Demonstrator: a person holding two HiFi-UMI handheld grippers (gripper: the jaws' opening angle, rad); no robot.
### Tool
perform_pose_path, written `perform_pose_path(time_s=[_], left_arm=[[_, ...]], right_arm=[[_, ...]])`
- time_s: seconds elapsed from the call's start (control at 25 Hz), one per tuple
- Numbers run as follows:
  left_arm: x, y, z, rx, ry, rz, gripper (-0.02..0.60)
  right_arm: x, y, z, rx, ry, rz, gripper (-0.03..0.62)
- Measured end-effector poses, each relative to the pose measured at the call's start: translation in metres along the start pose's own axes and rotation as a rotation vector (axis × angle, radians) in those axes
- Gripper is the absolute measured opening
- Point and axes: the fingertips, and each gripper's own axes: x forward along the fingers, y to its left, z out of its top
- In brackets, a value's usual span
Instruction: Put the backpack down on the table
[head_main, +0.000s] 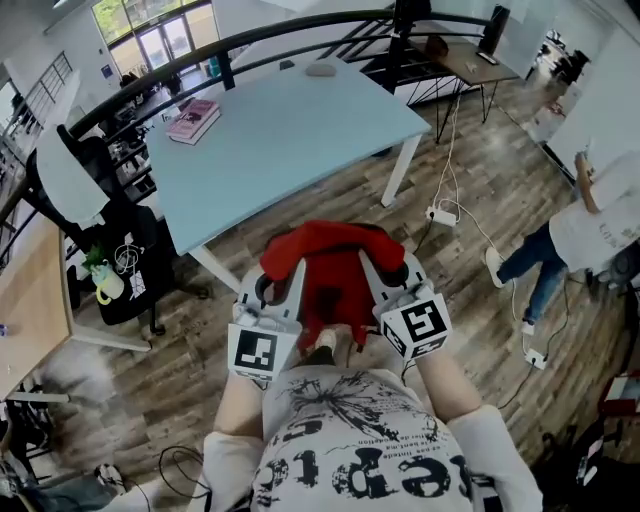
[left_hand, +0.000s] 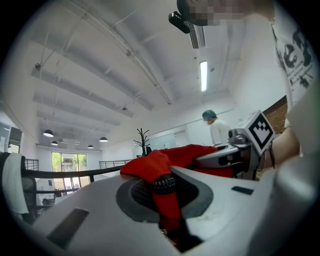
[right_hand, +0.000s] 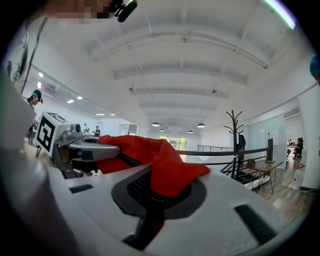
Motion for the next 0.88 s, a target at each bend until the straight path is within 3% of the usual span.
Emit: perform_pose_path(time_s=[0.52,0.88], left_arm=[[0.161,0.138,-0.001,0.016,-0.017,0.017,0.041],[0.244,0.198,-0.009,0.053,-0.001,0.132,0.043]], right_arm=[[0.189,-0.108,0.024,-0.045,-0.03,-0.003,0.018],[0.292,-0.168,0.026,-0.091,-0.076,0.125,0.019]])
